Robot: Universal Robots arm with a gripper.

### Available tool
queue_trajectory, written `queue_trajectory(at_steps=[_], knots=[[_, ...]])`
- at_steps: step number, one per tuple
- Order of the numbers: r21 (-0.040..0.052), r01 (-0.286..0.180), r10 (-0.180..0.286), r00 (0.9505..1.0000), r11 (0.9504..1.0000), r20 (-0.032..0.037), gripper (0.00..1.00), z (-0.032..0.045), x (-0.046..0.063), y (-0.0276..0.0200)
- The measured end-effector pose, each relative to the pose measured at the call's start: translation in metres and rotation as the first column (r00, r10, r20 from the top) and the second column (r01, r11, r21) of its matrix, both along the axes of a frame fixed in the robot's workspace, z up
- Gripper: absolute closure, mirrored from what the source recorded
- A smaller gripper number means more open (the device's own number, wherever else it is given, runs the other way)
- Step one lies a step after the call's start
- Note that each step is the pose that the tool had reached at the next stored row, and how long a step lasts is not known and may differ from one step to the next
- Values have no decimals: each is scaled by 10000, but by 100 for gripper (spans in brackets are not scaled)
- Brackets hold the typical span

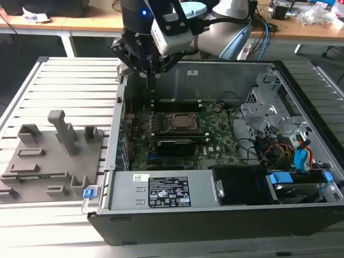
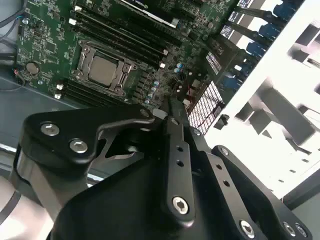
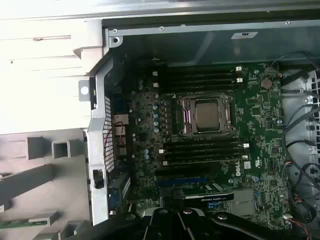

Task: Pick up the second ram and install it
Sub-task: 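Reach for the second ram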

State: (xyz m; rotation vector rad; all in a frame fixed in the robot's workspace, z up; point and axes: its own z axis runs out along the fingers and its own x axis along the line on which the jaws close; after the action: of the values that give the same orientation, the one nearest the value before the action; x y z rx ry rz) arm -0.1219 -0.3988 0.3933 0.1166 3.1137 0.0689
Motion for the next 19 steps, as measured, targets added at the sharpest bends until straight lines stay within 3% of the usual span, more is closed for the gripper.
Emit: queue_trajectory(at_steps=[6,11,14,19], knots=[[-1,-1,1,10000,10000,1,89,-2,-348,0],[-1,0,0,10000,10000,1,89,-6,-528,0],[-1,1,-1,10000,10000,1,89,-11,-768,0],[-1,-1,1,10000,10000,1,89,-15,-1045,0]])
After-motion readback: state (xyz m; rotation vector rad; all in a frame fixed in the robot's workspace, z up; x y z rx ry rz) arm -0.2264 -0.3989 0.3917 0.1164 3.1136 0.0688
